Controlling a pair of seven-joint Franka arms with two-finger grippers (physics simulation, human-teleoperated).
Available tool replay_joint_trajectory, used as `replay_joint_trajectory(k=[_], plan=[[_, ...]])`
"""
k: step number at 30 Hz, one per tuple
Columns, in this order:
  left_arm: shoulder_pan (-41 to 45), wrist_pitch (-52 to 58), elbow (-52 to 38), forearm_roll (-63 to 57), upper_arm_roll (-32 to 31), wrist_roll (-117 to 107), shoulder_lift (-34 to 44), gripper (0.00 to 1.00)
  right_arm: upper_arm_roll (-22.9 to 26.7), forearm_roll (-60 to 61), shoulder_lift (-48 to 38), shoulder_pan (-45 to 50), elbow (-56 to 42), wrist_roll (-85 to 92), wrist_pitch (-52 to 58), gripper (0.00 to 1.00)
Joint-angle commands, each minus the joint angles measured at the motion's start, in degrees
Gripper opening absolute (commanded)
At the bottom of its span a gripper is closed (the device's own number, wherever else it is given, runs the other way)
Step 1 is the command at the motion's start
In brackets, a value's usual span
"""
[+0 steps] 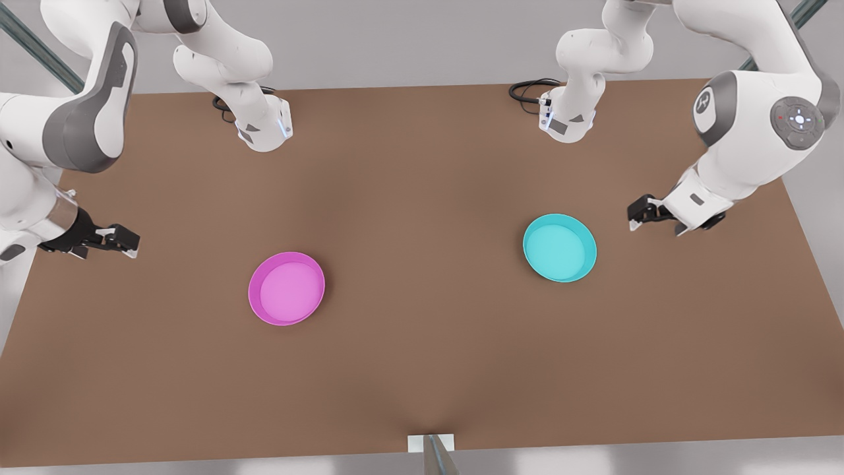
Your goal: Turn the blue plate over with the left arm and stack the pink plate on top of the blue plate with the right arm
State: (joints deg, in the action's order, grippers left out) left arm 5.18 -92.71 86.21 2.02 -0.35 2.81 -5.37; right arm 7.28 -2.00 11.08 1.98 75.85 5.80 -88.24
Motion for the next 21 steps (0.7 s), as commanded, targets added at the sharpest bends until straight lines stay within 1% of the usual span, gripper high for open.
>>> replay_joint_trajectory(k=[1,4,5,6,7,10,11,12,13,14,16,18,19,21], plan=[[0.1,0.0,0.0,-0.1,0.0,0.0,0.0,1.00,-0.2,0.0,0.0,0.1,0.0,0.0,0.0,1.00],[0.4,-0.3,0.5,-1.6,-0.1,0.7,0.4,1.00,-0.5,0.0,0.0,0.0,0.0,0.0,0.0,1.00],[0.4,-1.6,2.9,-1.1,-0.2,0.1,0.7,1.00,-0.5,-0.1,0.0,0.0,0.0,0.0,0.0,1.00],[0.4,-1.8,3.3,0.6,-0.3,-0.1,0.2,1.00,-0.5,-0.1,0.0,0.0,0.0,0.0,0.0,1.00],[0.5,-4.2,5.3,4.7,-0.1,-0.1,-0.6,1.00,-0.5,-0.1,0.0,0.0,0.0,0.0,0.0,1.00],[0.4,-6.5,7.7,10.7,0.3,0.1,-6.9,0.99,-0.5,-0.1,0.1,-0.3,-0.1,0.0,0.0,1.00],[0.9,-6.5,7.9,12.3,1.8,0.7,-8.7,0.99,-0.3,-0.1,0.0,-0.5,0.0,0.0,0.0,1.00],[1.1,-7.4,9.2,12.9,1.8,0.8,-9.6,0.99,-0.3,-0.2,0.0,-0.2,-0.1,0.0,0.1,1.00],[1.8,-8.3,10.9,14.0,2.7,1.0,-11.9,0.99,-0.3,-0.1,0.0,-0.3,0.0,0.0,0.1,1.00],[3.7,-9.6,12.4,16.1,4.7,2.1,-12.6,0.99,-0.3,-0.1,0.0,-0.3,0.0,0.1,0.1,1.00],[3.7,-14.6,19.0,21.4,7.0,11.9,-12.6,0.99,-0.3,-0.1,0.0,-0.3,0.0,0.0,0.1,1.00],[3.7,-20.9,25.1,21.9,8.8,17.4,-13.3,0.99,-0.3,-0.1,0.1,-0.1,0.1,0.0,0.2,1.00],[3.7,-21.4,25.1,23.2,9.8,19.6,-14.8,0.99,-0.3,-0.1,0.0,-0.1,0.1,0.0,0.2,1.00],[3.7,-21.4,25.3,29.5,15.3,32.0,-18.4,0.99,-0.4,-0.1,0.0,-0.4,0.1,0.0,0.5,1.00]])
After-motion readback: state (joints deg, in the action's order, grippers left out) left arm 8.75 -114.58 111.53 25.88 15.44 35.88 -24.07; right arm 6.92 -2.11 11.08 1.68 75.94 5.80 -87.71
